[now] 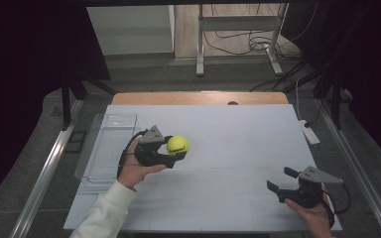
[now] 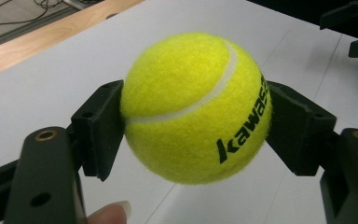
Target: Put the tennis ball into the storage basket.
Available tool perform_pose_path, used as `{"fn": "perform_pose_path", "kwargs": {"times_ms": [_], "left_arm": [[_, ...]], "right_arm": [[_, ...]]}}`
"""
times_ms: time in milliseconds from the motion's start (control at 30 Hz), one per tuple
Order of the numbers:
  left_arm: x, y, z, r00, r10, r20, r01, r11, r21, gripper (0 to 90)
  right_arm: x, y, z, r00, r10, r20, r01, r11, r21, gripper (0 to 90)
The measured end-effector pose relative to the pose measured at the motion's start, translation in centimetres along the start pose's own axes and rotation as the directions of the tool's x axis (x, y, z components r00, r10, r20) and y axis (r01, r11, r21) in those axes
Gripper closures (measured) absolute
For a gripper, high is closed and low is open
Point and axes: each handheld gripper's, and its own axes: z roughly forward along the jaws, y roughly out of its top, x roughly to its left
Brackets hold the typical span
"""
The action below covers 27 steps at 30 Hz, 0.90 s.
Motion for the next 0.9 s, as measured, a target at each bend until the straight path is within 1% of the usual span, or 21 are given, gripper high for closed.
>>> {"fn": "perform_pose_path", "kwargs": {"times_ms": [300,400,567,633,667,700,733,900], "left_arm": [[0.6,0.0,-0.7,0.9995,-0.015,-0.028,0.014,0.9998,-0.015,26.5],[0.8,-0.1,-0.8,0.9988,-0.022,-0.045,0.022,0.9997,-0.014,26.5],[1.0,-0.1,-0.9,0.9984,-0.025,-0.052,0.024,0.9996,-0.016,26.5],[1.2,-0.1,-1.0,0.9976,-0.032,-0.061,0.031,0.9994,-0.017,26.5],[1.2,-0.1,-1.0,0.9967,-0.032,-0.075,0.031,0.9994,-0.015,26.5],[1.1,-0.1,-1.1,0.9955,-0.023,-0.092,0.022,0.9997,-0.011,26.5],[1.1,-0.1,-1.2,0.9952,-0.017,-0.096,0.016,0.9998,-0.007,26.5],[1.4,-0.1,-1.5,0.9949,-0.027,-0.097,0.025,0.9995,-0.019,26.5]], "right_arm": [[0.0,0.0,0.0,1.0000,0.001,0.002,-0.001,1.000,-0.002,11.8],[0.0,0.0,0.0,1.0000,0.001,0.000,-0.001,1.000,-0.003,11.8],[0.0,0.0,0.0,1.0000,0.001,0.001,-0.001,1.000,-0.004,11.8],[0.0,0.0,0.0,1.0000,0.001,0.001,-0.001,1.000,-0.006,11.8],[0.0,0.0,-0.1,1.0000,0.003,0.001,-0.003,1.000,-0.006,11.8],[0.0,0.0,-0.1,1.0000,0.003,0.001,-0.003,1.000,-0.006,11.8],[0.0,0.0,0.0,1.0000,0.002,0.002,-0.002,1.000,-0.005,11.8],[0.0,0.1,0.0,1.0000,0.002,0.003,-0.002,1.000,-0.006,11.8]]}}
